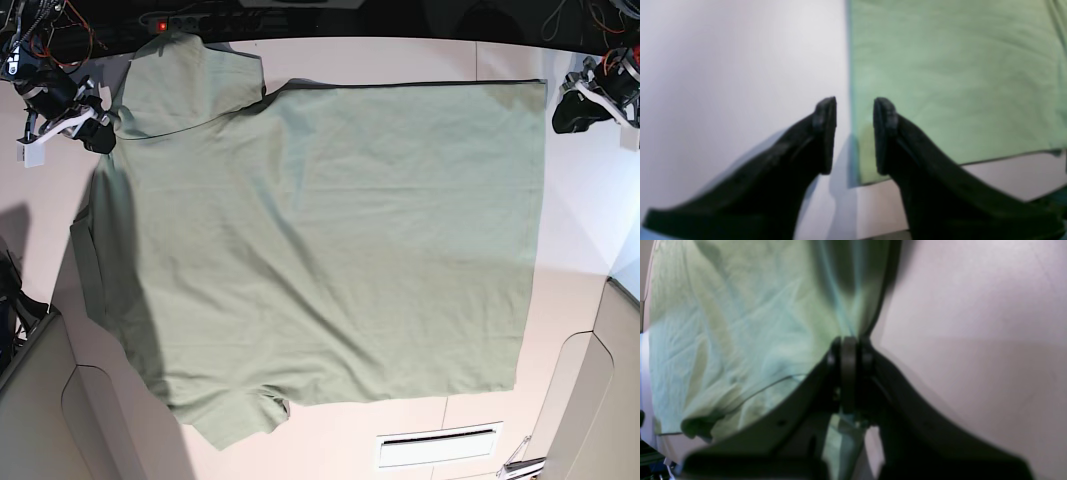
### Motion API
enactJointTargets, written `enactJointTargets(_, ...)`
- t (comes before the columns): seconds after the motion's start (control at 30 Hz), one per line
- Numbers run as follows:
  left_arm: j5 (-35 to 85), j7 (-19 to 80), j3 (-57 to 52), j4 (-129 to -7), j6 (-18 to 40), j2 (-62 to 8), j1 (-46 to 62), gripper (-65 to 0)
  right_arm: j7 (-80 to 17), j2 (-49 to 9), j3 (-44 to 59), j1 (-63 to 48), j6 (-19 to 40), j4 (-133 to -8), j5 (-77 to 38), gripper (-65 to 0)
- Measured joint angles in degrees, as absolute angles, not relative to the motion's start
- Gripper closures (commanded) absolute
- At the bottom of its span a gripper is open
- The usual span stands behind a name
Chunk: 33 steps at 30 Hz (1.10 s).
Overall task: Fold the T-shirt properly
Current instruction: 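Grasp the shirt's shoulder corners with both grippers, then lift the shoulder edge and fold it over toward the hem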
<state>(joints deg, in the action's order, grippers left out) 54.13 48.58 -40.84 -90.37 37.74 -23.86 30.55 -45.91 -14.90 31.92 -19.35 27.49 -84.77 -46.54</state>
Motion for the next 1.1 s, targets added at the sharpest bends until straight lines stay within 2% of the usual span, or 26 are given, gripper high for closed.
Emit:
enactJointTargets(0.13,54.7,48.1,-40.9,-85.2,37.5,-23.9,30.5,-23.2,-45.9,-14.9,31.9,-19.4,27.5,-84.8,-46.5,0.0)
enactJointTargets(0.23,55.1,47.9,-41.0,-83.6,36.3,-24.0,30.1,-33.3,-45.9,-14.9,31.9,-19.4,27.5,-84.8,-47.4,0.0)
enactJointTargets(0.27,55.2,48.2,-41.0,-83.5,36.3,-24.0,30.1,-34.5,-45.9,-14.9,31.9,-19.4,27.5,-84.8,-47.4,0.0)
enactJointTargets(0.57,67.9,62.8,-41.1,-83.5,36.7,-23.3,30.2,-34.4,-45.9,-14.9,31.9,-19.4,27.5,-84.8,-47.4,0.0)
enactJointTargets(0.87,69.1,63.0,-41.1,-83.5,36.9,-20.5,30.3,-34.3,-45.9,-14.9,31.9,-19.4,27.5,-84.8,-47.4,0.0)
enactJointTargets(0.9,69.0,62.6,-41.1,-83.5,36.9,-20.5,30.3,-33.1,-45.9,-14.9,31.9,-19.4,27.5,-84.8,-47.4,0.0)
enactJointTargets(1.03,68.1,61.7,-41.0,-83.4,36.9,-20.5,30.3,-17.2,-45.9,-14.9,31.9,-19.4,27.5,-84.8,-47.4,0.0)
enactJointTargets(1.1,68.1,61.7,-41.0,-83.3,36.9,-20.5,30.3,-12.2,-45.9,-14.9,31.9,-19.4,27.5,-84.8,-47.4,0.0)
